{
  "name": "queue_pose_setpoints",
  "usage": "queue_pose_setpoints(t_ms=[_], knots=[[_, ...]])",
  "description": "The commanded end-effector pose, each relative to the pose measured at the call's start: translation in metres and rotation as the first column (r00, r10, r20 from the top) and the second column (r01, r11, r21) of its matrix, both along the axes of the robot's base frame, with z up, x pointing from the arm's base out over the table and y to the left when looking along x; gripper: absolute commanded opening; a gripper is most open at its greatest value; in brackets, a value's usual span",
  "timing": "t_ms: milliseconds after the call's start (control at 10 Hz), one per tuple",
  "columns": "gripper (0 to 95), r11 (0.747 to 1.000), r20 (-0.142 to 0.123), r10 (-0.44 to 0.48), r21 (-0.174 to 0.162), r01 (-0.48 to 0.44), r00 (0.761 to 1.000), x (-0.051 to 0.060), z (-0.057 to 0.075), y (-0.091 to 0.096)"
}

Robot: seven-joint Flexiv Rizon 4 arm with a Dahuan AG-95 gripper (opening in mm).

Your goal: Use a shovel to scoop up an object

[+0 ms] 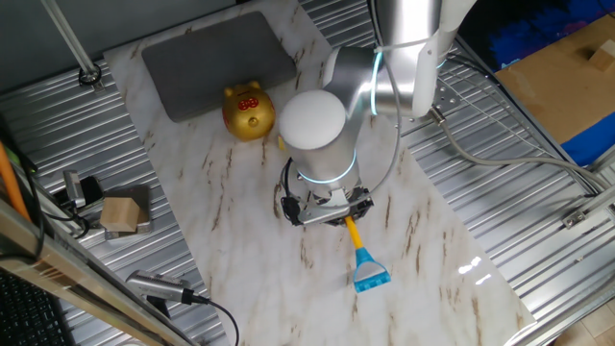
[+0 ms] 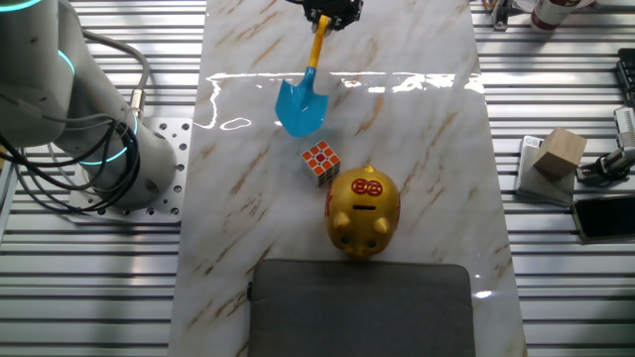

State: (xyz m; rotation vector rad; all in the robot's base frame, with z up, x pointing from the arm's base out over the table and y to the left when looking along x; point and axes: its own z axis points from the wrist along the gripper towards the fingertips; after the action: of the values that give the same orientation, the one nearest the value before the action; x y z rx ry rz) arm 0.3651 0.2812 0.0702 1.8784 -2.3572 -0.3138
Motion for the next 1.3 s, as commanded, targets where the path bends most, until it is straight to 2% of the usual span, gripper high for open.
queue_pose_setpoints(t_ms=[100, 600, 700, 800, 1100, 1300], knots=[[0.0, 1.000, 0.002, 0.006, 0.004, -0.006, 1.000, -0.0001, 0.0006, -0.0003], [0.0, 1.000, 0.006, 0.020, -0.012, -0.020, 1.000, -0.0001, 0.0006, -0.0003], [0.0, 0.999, -0.001, 0.031, -0.006, -0.031, 1.000, -0.0001, 0.0006, -0.0003], [0.0, 0.998, -0.005, 0.059, 0.023, -0.059, 0.998, -0.0001, 0.0006, -0.0003], [0.0, 0.998, -0.003, 0.061, 0.023, -0.061, 0.998, -0.0001, 0.0006, -0.0003], [0.0, 0.999, -0.007, 0.045, 0.009, -0.045, 0.999, -0.0001, 0.0006, -0.0003]])
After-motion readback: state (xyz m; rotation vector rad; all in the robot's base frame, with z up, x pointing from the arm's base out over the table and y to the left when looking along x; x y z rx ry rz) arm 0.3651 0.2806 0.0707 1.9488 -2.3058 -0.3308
